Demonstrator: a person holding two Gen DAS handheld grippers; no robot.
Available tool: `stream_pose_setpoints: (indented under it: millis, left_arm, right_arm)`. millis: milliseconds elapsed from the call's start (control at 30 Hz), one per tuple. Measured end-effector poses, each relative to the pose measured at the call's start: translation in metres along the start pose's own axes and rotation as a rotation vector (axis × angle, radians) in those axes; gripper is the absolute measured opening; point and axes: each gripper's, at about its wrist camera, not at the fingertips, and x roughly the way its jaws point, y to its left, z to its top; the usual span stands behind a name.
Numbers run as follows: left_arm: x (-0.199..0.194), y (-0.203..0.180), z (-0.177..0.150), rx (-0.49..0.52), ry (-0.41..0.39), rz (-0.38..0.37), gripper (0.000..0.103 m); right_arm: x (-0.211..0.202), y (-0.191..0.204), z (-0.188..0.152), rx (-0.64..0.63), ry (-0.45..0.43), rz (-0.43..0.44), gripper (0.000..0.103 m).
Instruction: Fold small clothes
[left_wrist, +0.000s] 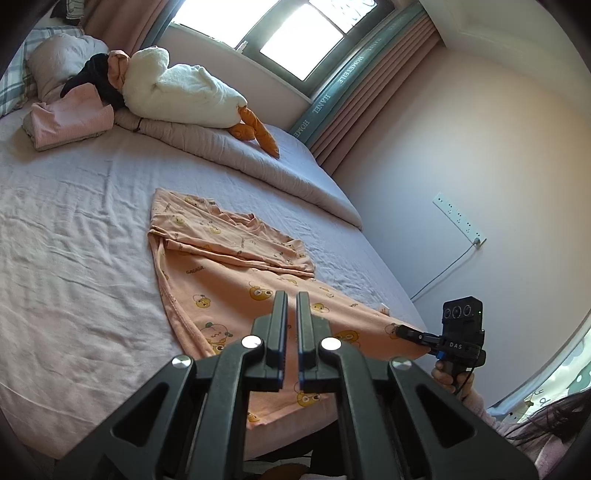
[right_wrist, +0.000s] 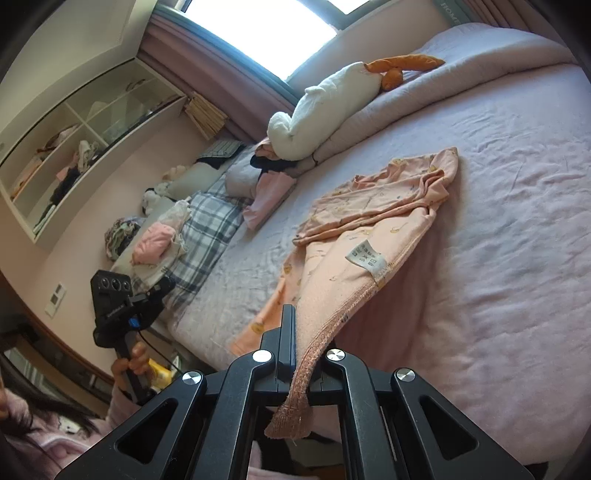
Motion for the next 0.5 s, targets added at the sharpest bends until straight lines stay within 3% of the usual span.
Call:
stream_pose_setpoints:
  millis: [100,267,333,433,500]
  left_arm:
    - [0.019,0.014,-0.006,-0.017,0.078,0.058,0.002]
    - [0.052,0.059,-0.037,-0.124,0.225,0.157,0.016]
    - [0.062,0.077,-0.047,-0.178,0.26,0.163,0.04]
    - [0.071,0.098,-0.057,-0.276,0.282,0.127,0.053]
    - [0.076,0.103,-0.06,-0.298,0.29,0.108,0.055]
  right_arm:
    - [0.007,0.001,0.002,-0.011,0.013,0.0,0.004]
    - [0.012,-0.011,0.004,0.003,0.035,0.016,0.004]
    - [0.012,-0.012,0.003,-0.002,0.044,0.026,0.004]
    - [0.012,-0.016,0.004,0.011,0.045,0.032,0.004]
    - [0.01,-0.022,0.001,0.027,0.049,0.03,0.004]
